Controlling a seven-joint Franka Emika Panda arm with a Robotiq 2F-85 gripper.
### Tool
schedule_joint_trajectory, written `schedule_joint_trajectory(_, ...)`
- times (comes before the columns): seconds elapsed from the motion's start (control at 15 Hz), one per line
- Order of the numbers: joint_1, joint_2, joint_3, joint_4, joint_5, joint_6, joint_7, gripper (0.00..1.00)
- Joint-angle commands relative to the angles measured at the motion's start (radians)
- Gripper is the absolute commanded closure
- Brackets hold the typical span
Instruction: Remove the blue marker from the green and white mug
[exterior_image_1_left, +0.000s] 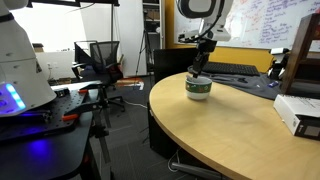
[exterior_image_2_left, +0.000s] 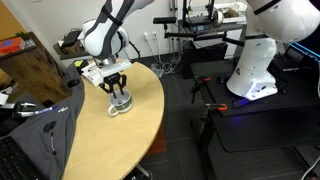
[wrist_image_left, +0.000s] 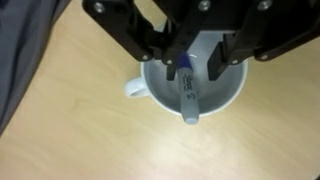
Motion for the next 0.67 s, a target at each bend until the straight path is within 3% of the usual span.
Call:
schedule_joint_trajectory(0.0, -0.023, 0.048, 0.014, 0.057, 0.032, -0.009, -0.027, 0.54)
schedule_joint_trajectory(0.6, -0.037, 0.114, 0.021, 0.1, 0.041, -0.063, -0.016, 0.56)
